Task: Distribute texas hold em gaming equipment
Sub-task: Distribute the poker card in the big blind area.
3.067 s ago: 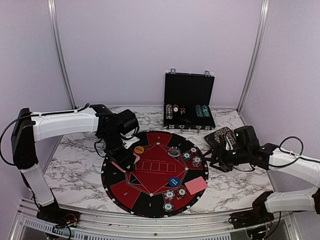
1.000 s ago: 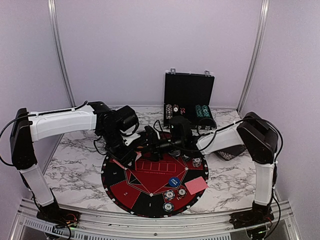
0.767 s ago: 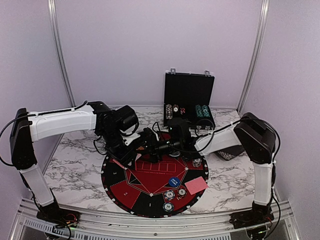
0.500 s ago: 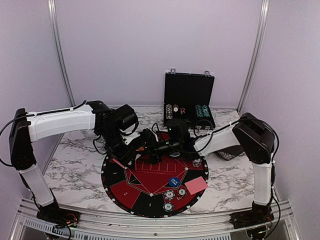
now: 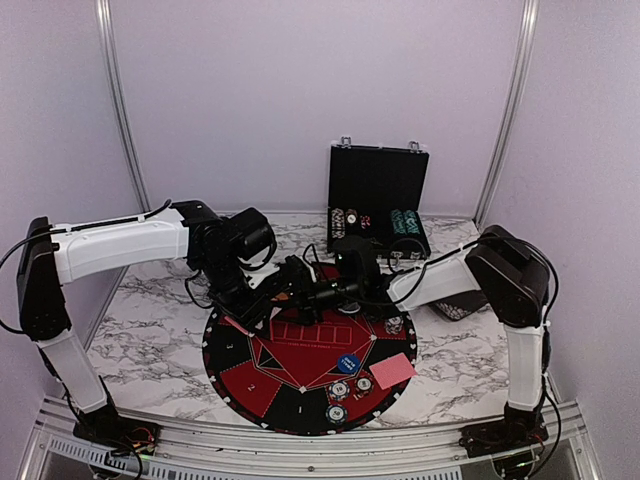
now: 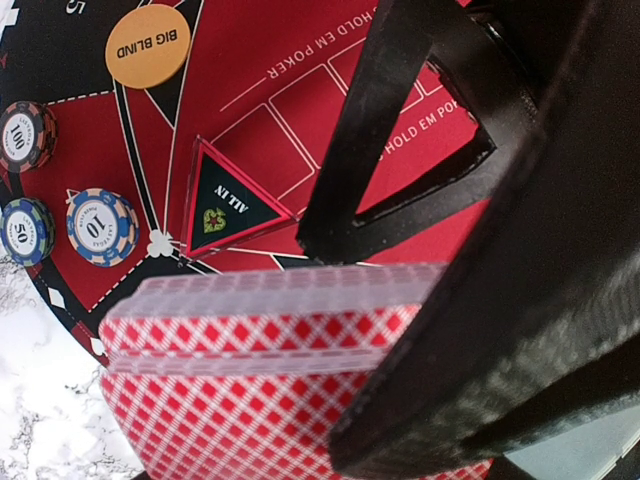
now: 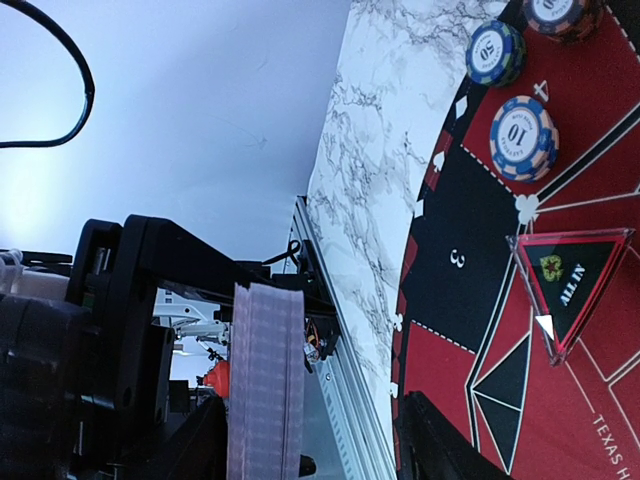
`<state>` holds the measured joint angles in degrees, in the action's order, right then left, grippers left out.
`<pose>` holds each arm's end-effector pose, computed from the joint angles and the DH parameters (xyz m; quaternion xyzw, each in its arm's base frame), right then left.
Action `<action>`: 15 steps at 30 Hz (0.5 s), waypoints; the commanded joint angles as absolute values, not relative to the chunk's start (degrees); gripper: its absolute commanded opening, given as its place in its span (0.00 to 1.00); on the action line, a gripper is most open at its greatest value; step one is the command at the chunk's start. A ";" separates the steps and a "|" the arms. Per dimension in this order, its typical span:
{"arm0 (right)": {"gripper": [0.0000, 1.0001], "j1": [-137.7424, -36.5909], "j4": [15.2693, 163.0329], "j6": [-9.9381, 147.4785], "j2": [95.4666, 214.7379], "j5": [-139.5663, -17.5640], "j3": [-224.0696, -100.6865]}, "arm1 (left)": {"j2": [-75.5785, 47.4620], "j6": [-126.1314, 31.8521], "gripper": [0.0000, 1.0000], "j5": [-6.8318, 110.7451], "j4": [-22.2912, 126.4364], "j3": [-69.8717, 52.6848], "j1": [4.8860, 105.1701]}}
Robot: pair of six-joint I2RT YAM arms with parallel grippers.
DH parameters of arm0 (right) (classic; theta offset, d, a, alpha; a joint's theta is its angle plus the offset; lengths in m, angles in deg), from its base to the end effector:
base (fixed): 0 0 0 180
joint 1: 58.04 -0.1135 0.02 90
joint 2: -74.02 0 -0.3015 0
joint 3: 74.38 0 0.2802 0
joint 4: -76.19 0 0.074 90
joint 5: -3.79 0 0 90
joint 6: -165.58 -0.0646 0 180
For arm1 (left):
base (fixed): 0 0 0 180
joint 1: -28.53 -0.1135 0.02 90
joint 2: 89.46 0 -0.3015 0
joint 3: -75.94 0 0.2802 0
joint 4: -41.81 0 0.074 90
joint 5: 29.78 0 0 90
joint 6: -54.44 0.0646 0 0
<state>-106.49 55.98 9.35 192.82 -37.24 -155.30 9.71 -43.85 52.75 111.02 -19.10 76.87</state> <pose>0.2934 0.4045 0.1703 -0.1281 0.7637 0.6327 0.0081 0.2510 -0.2948 0.2587 0.3470 0.9244 -0.1253 0.0967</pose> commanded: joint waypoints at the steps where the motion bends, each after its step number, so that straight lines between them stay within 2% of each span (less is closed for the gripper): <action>1: 0.56 -105.95 57.00 10.26 191.75 -38.12 -155.31 | 6.33 -43.97 0.51 52.78 110.60 -19.70 76.77; 15: 0.56 -104.62 56.83 10.43 190.37 -38.39 -153.74 | 6.84 -43.92 0.51 52.49 110.60 -19.48 76.78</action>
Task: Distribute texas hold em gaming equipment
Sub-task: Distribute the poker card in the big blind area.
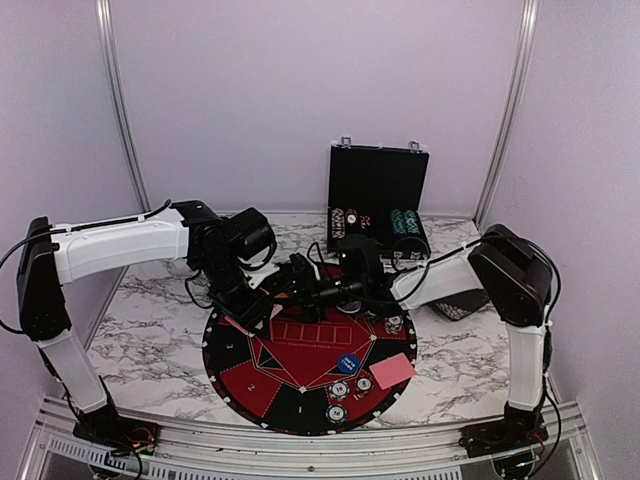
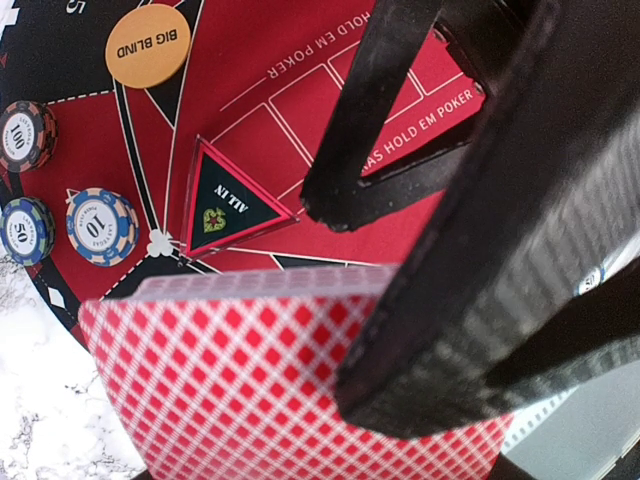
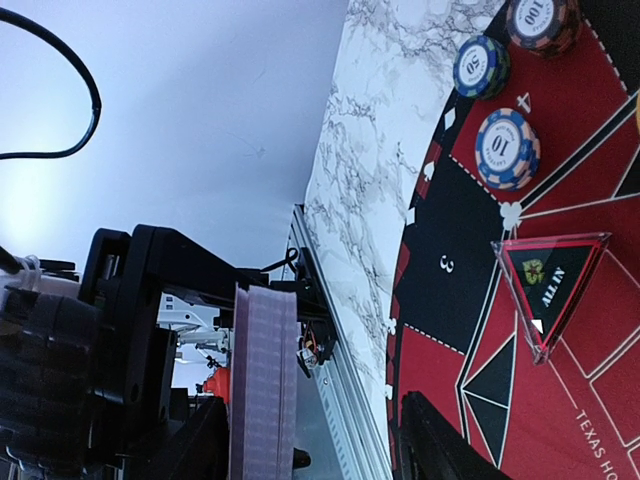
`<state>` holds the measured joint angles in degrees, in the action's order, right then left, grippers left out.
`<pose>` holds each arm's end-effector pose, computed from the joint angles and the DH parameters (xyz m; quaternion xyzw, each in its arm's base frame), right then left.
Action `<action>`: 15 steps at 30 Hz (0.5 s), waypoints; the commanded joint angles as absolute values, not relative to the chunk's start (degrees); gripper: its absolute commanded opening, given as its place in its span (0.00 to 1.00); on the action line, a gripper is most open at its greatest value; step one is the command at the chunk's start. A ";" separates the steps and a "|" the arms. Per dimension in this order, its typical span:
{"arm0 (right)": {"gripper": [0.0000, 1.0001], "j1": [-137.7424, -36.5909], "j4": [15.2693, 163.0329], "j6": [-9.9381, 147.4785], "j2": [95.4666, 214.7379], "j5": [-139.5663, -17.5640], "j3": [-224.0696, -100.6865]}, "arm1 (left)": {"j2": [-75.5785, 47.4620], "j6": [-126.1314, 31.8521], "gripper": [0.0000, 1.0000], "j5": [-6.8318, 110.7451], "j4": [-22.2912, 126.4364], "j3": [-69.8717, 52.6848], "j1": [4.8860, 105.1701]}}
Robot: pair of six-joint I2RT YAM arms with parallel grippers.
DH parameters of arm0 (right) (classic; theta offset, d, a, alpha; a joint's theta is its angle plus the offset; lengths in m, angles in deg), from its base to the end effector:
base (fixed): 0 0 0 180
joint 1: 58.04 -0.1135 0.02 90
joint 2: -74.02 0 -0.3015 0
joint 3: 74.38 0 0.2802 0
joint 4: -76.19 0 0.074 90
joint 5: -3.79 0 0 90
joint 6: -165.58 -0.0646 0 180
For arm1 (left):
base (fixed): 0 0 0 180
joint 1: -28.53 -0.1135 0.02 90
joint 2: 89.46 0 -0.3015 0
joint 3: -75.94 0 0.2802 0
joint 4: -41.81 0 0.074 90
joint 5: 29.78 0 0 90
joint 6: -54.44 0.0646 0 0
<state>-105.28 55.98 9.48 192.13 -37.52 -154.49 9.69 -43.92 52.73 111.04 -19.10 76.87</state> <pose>0.2997 0.3956 0.1713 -0.1190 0.7659 0.6316 0.0167 0.2510 -0.2947 0.2588 0.3464 0.9246 -0.1255 0.0965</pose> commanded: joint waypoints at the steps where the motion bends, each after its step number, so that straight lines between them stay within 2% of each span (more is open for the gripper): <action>1: 0.56 -104.56 56.83 10.44 190.32 -38.39 -153.68 | 6.84 -43.90 0.51 52.59 110.58 -19.48 76.78; 15: 0.56 -103.82 56.74 10.55 189.35 -38.22 -152.85 | 7.39 -43.64 0.51 52.32 110.60 -19.39 76.72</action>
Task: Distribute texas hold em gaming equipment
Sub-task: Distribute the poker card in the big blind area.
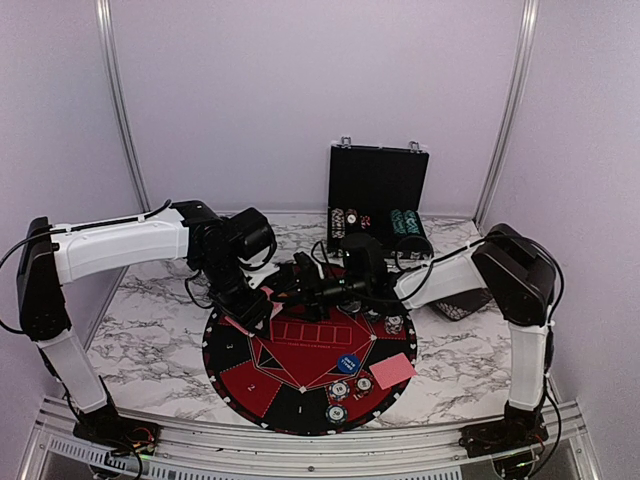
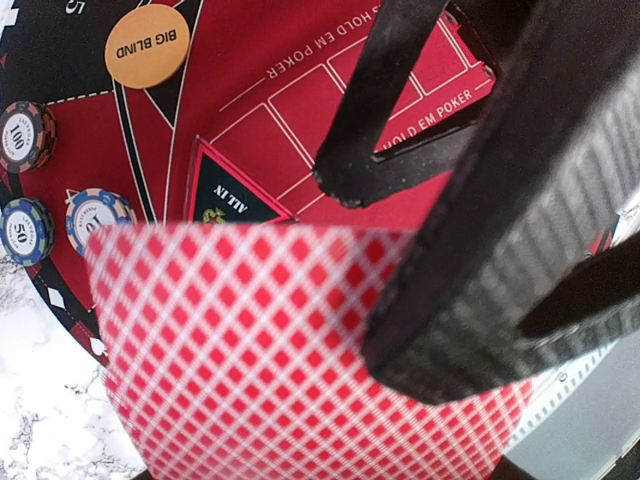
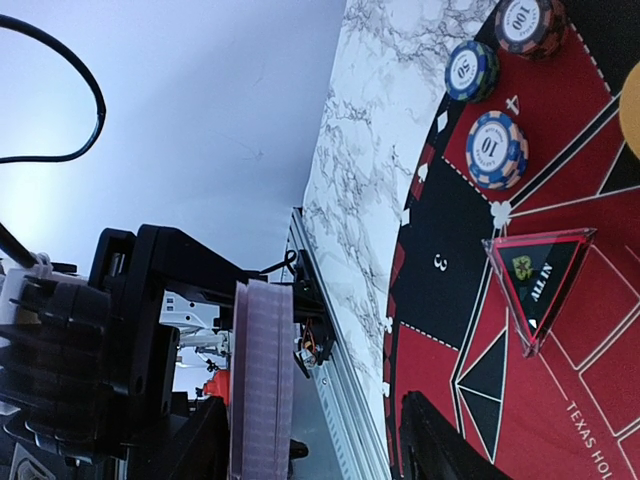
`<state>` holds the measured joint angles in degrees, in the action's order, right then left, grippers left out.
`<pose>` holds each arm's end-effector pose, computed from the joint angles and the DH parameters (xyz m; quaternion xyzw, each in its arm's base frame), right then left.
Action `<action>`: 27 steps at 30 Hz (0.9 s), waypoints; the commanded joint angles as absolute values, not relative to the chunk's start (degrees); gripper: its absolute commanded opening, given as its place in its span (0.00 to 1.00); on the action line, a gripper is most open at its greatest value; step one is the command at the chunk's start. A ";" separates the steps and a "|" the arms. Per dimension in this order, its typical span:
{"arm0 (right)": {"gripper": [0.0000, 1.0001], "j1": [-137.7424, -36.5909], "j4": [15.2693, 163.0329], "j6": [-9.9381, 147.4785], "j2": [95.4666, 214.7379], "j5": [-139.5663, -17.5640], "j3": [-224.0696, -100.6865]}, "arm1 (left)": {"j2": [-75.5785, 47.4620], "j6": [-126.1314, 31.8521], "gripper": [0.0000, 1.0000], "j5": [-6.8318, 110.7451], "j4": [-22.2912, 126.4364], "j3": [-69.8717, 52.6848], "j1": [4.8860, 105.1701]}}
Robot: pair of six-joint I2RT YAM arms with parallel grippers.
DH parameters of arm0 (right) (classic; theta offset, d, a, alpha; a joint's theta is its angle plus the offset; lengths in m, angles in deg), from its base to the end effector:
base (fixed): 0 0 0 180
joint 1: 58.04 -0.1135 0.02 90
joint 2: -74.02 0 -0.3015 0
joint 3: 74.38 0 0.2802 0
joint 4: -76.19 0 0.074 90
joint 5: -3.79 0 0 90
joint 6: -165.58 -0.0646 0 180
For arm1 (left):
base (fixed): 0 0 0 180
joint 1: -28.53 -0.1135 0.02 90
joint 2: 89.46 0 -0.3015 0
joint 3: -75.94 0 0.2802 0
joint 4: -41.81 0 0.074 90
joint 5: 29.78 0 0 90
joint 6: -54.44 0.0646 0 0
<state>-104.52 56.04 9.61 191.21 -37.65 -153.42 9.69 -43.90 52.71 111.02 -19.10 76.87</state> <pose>0.3017 0.3881 0.1725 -0.1134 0.7677 0.6303 0.0213 0.2510 -0.2948 0.2588 0.3466 0.9245 -0.1257 0.0966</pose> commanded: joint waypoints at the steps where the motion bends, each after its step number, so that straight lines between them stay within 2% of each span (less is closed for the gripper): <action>1: 0.56 -103.75 56.74 10.56 189.26 -38.22 -152.73 | 7.52 -43.64 0.51 52.36 110.65 -19.46 76.77; 14: 0.56 -103.21 56.53 10.46 187.62 -38.12 -152.31 | 7.95 -43.45 0.51 52.47 110.71 -19.50 76.78; 27: 0.48 -102.67 56.72 10.51 184.24 -38.38 -150.78 | 8.14 -43.57 0.51 52.73 110.78 -18.87 76.77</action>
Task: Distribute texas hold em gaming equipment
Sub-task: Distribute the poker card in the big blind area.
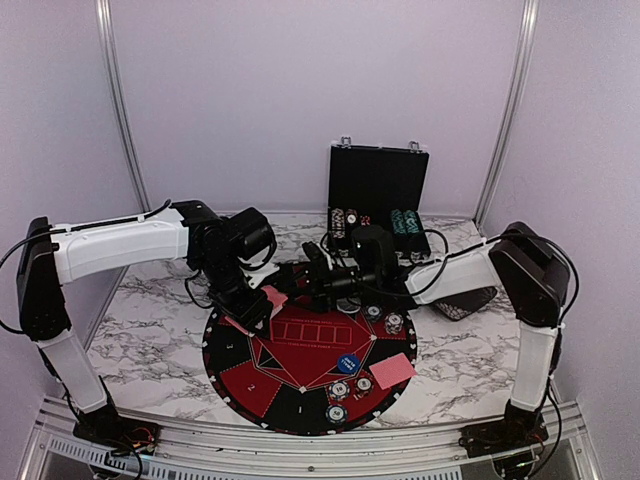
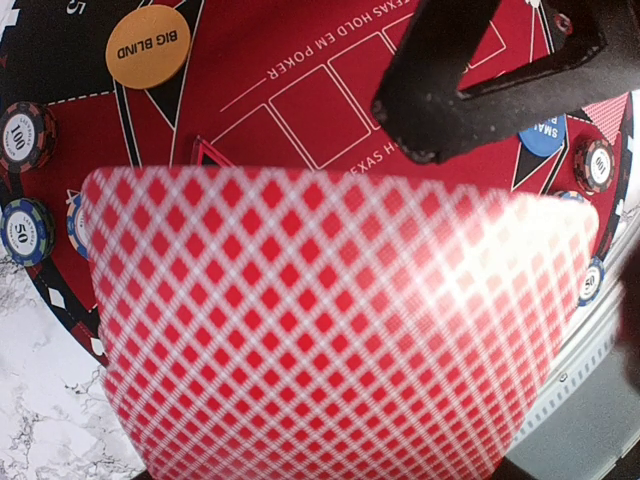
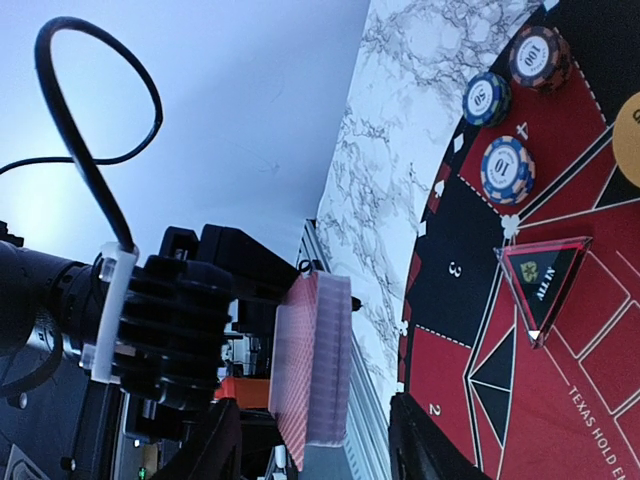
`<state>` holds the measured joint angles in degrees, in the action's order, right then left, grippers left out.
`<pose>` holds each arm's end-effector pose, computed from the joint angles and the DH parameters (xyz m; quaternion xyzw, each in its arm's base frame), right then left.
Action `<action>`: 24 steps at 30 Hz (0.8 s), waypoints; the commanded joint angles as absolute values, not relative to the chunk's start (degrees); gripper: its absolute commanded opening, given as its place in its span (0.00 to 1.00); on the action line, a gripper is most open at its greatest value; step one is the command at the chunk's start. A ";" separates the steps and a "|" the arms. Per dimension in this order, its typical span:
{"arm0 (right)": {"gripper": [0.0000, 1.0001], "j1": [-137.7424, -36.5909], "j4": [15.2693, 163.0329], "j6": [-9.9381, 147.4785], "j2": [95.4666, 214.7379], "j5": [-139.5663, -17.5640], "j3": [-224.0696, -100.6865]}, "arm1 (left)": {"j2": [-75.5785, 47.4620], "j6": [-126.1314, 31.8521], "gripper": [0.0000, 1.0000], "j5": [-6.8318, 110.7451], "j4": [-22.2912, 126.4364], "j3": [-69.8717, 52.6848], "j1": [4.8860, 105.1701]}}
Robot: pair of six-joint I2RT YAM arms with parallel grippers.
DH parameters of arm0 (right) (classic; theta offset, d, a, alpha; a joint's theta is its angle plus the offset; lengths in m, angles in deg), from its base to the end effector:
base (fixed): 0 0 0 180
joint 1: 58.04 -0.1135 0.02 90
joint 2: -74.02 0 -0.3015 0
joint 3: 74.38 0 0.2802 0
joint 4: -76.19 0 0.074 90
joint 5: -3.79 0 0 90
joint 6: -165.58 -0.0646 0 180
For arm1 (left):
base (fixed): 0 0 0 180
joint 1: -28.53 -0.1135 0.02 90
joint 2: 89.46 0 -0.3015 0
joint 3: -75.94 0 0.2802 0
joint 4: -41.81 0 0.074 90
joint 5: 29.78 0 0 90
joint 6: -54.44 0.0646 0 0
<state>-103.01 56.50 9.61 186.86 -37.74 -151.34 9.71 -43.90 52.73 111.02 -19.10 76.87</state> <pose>0.3028 0.3708 0.1946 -0.1095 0.7619 0.6372 0.0400 0.2510 -0.2948 0.2587 0.3466 0.9246 -0.1255 0.0966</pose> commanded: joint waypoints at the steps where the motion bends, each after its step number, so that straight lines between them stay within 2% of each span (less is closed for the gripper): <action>1: 0.46 -102.63 56.81 10.54 183.86 -38.48 -150.67 | 8.30 -43.52 0.51 52.79 110.78 -18.87 76.76; 10: 0.36 -102.73 57.09 10.48 183.09 -38.59 -149.76 | 8.52 -43.73 0.51 52.96 110.82 -19.04 76.78; 24: 0.28 -103.83 56.15 9.77 183.58 -38.04 -150.28 | 8.78 -43.88 0.51 53.08 110.95 -19.04 76.76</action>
<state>-103.36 56.87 9.61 185.00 -38.18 -149.72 9.71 -43.90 52.75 111.02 -19.08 76.84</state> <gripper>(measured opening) 0.296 0.659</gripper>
